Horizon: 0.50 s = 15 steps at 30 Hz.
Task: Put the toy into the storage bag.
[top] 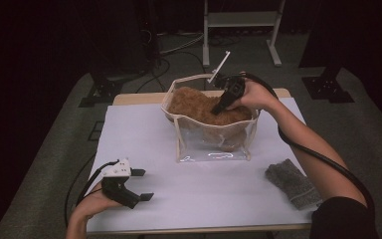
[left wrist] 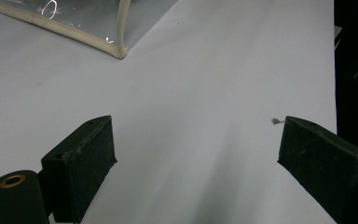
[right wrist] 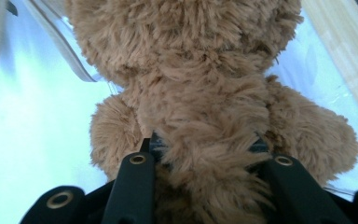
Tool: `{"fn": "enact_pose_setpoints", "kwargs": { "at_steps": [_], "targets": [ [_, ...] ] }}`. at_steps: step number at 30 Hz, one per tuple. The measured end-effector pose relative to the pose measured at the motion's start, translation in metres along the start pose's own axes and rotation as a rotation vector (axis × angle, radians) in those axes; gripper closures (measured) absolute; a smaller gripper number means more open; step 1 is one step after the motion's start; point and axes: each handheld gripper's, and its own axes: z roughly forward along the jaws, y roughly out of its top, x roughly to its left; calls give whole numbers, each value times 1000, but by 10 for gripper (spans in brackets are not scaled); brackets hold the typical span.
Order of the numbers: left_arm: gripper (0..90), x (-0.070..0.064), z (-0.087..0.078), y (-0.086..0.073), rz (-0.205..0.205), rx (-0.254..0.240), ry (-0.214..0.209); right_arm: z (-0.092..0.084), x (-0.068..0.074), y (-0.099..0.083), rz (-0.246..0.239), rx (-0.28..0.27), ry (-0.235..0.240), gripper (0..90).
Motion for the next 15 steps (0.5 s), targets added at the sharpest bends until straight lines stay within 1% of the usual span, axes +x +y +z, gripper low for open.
{"fn": "enact_pose_setpoints", "kwargs": {
  "at_steps": [2, 5, 8, 13, 15],
  "targets": [
    [97, 0, 0, 0, 2, 3, 0, 4, -1, -2, 6, 8, 0, 651],
    [97, 0, 0, 1, 5, 3, 0, 11, -2, -3, 1, 20, -7, 625],
    [97, 0, 0, 1, 4, -1, 0, 12, -1, -3, -5, 10, -14, 575],
    [97, -1, 2, 3, 9, 5, -1, 8, 1, -2, -14, -2, -20, 441],
    [97, -1, 2, 3, 10, 6, -1, 7, 1, -1, -18, -4, -23, 410]
  ]
}}
